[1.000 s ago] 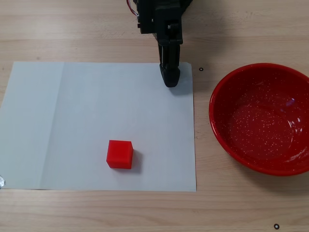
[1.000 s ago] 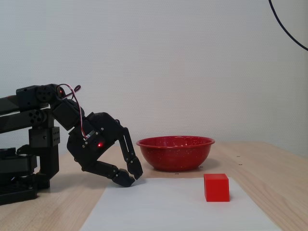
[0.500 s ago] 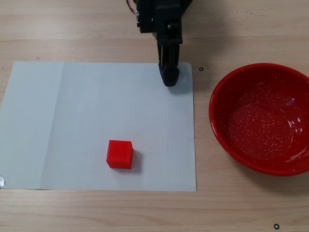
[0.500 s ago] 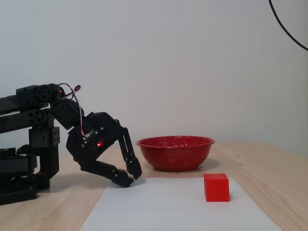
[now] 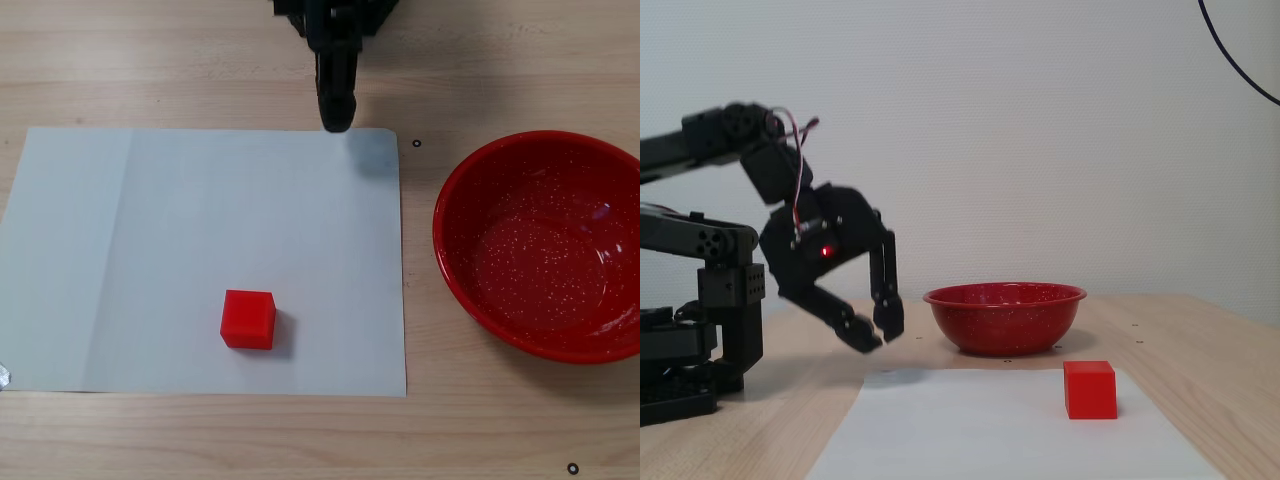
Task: Grasp the red cube and put it in the red bowl.
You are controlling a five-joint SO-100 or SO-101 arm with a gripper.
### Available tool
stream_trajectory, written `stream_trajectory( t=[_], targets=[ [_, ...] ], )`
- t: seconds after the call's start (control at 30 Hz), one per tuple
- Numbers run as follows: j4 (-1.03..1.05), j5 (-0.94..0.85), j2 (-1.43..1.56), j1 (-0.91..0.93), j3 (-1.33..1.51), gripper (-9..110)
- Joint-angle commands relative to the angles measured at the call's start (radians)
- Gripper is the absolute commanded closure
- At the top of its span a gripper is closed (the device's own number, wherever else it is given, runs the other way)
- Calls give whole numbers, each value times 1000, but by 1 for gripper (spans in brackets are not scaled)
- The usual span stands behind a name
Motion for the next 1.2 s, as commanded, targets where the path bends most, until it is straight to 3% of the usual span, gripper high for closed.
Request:
stream_trajectory(
  t=[0.0,0.27,1.17],
  targets=[
    [43,18,-63,-23,-170,101],
    [202,94,-255,-86,-443,101],
    [331,69,-1092,-207,-1312,101]
  ],
)
